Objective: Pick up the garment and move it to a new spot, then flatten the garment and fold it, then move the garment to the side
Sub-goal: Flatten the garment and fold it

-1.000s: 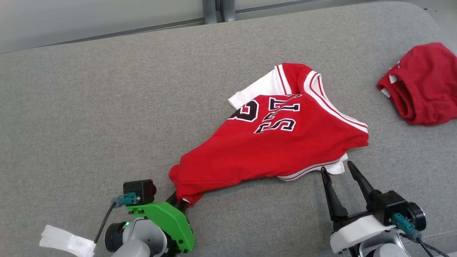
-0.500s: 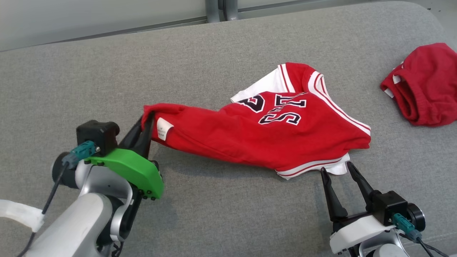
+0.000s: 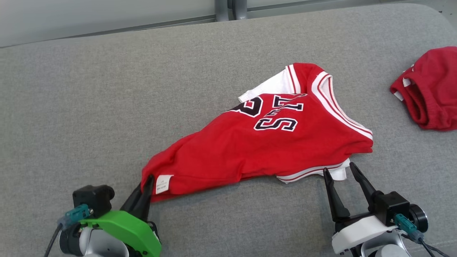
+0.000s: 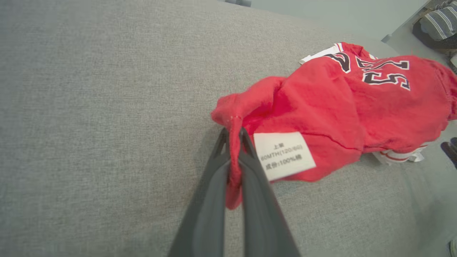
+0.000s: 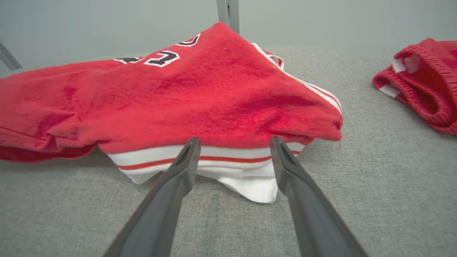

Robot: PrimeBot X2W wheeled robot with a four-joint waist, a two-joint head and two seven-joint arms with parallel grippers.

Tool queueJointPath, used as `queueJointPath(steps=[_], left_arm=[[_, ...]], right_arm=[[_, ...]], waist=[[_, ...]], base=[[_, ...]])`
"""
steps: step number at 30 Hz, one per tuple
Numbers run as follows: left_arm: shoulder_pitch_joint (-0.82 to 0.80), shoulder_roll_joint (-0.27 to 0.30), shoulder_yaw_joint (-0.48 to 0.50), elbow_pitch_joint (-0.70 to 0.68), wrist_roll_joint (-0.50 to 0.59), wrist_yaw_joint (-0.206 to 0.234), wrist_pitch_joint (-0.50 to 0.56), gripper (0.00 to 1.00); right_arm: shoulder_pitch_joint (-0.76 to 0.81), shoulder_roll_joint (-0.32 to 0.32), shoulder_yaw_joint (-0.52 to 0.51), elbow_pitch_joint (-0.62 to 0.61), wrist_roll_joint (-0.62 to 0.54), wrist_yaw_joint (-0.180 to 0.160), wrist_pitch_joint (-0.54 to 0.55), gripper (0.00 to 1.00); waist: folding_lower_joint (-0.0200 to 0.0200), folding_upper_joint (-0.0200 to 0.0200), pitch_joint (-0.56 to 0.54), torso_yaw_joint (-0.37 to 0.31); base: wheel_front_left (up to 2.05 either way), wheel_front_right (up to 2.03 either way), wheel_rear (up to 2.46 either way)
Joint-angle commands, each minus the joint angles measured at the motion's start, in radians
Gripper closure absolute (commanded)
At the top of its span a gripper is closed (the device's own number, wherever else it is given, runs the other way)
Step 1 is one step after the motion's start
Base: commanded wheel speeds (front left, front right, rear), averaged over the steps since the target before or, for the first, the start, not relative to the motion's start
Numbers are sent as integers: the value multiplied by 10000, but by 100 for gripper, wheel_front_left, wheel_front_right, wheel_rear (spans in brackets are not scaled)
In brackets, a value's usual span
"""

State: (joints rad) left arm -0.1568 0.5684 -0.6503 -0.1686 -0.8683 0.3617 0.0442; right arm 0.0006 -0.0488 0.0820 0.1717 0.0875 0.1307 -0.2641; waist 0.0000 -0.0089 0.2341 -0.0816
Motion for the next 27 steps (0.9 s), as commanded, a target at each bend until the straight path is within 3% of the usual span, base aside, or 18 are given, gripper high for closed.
queueJointPath(steps=[1, 3, 5, 6, 14, 19, 27], left_arm=[[286, -143, 135, 99, -235, -190, -290, 100], [574, -374, 282, 336, -570, -347, -607, 100], [771, -489, 375, 603, -690, -336, -845, 48], [836, -556, 387, 732, -737, -357, -903, 0], [923, -817, 612, 1418, -921, -105, -1185, 0], [914, -640, 1012, 1159, -142, 176, -2426, 0], [1364, -749, 1435, 1200, 658, 263, -3034, 0]], right_arm=[[113, -32, -44, -5, -125, 1, -3, 0], [83, -29, -81, -20, -188, 1, -1, 0], [61, -31, -114, -34, -255, 1, -3, 0], [47, -31, -134, -43, -290, 1, -3, 0], [-21, -33, -60, -65, -398, 1, -3, 0], [407, -33, -295, -416, -602, 1, -3, 0], [856, -31, -1044, -1336, -749, 1, -3, 0]], waist=[[0, 89, 50, 150], [0, 89, 82, 268], [0, 89, 114, 376], [0, 89, 128, 424], [0, 89, 192, 445], [0, 89, 206, 227], [0, 89, -181, 37]], base=[[0, 0, 0], [0, 0, 0], [0, 0, 0], [0, 0, 0], [0, 0, 0], [0, 0, 0], [0, 0, 0]])
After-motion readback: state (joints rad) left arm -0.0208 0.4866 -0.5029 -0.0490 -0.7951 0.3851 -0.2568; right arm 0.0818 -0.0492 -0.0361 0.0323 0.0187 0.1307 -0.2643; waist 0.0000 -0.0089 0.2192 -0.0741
